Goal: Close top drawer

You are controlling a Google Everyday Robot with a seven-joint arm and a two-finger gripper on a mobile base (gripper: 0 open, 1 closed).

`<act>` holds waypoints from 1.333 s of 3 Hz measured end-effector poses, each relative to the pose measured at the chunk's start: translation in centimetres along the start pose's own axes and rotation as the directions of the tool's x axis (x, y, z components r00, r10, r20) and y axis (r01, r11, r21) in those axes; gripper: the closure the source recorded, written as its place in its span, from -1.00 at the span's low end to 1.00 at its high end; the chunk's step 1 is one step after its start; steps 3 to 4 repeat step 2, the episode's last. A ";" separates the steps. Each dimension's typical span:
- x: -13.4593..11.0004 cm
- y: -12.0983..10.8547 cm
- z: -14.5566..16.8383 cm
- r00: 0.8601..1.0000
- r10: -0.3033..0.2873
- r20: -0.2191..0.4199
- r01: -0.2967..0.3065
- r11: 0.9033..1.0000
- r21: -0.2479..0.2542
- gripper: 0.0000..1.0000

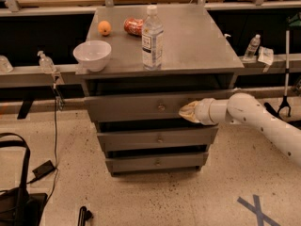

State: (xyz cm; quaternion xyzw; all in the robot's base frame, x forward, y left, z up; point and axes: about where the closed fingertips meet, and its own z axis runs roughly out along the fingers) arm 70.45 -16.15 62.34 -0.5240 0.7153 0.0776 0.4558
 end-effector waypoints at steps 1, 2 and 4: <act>0.0 2.6 -0.6 0.999 0.016 0.033 -0.012 0.994 -0.111 1.00; -0.4 4.1 -3.3 0.997 0.074 0.039 -0.068 0.988 -0.136 0.66; -0.4 4.1 -3.3 0.997 0.074 0.039 -0.068 0.988 -0.136 0.66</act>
Offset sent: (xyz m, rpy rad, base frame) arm -0.0793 -0.0190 0.0284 0.1349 0.1333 -0.0245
